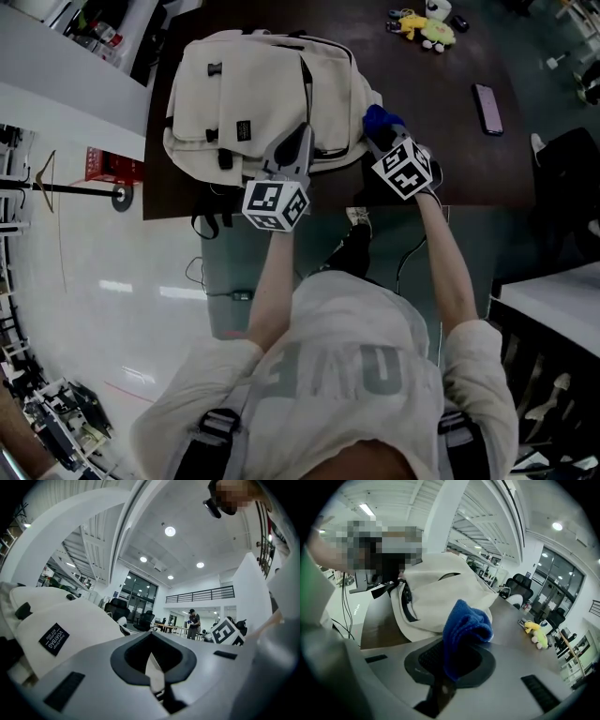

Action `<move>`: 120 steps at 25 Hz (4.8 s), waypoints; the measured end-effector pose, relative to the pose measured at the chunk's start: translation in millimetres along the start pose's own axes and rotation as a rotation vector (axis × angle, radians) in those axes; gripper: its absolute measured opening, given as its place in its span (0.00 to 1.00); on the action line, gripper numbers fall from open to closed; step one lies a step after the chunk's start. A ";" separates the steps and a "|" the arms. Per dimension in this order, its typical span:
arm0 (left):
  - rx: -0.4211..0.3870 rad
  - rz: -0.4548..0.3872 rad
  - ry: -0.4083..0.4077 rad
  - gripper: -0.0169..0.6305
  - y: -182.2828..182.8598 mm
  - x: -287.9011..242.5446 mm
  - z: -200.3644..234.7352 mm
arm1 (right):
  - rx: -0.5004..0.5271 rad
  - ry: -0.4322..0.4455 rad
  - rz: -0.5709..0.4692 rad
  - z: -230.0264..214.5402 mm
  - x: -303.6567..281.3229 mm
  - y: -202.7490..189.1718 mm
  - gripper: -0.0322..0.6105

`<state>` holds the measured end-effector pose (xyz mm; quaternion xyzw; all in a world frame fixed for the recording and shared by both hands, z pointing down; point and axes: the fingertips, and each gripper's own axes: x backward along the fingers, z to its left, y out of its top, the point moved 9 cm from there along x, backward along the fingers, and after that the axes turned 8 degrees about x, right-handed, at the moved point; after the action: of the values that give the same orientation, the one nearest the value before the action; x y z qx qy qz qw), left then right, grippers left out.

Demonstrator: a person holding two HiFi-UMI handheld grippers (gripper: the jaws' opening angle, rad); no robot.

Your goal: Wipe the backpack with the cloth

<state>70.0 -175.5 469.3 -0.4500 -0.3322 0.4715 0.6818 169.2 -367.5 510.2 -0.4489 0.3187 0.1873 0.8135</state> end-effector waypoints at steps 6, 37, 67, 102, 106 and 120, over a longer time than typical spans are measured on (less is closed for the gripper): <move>0.010 -0.005 0.006 0.03 -1.7 6.9 1.9 | 0.011 -0.035 0.033 17.4 6.3 2.7 0.11; -0.052 -0.108 0.116 0.03 57.6 -4.9 18.5 | -0.038 -0.080 -0.206 -66.6 37.9 36.1 0.11; 0.096 -0.123 0.296 0.03 112.1 -131.6 132.0 | 0.795 0.845 -0.641 -222.1 -329.5 317.8 0.11; 0.121 -0.205 0.374 0.03 113.2 -127.5 134.7 | 0.767 1.186 -0.664 -220.2 -289.8 199.9 0.11; 0.104 -0.191 0.387 0.03 111.2 -129.3 131.9 | 0.729 1.189 -0.640 -229.7 -277.9 175.1 0.11; 0.058 -0.174 0.406 0.03 110.0 -134.1 129.3 | 0.617 1.178 -0.632 -223.9 -240.4 109.4 0.11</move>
<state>-126.1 -246.5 411.9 -0.4856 -0.2121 0.3199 0.7854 -148.6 -504.6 520.3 -0.2962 0.5965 -0.4263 0.6121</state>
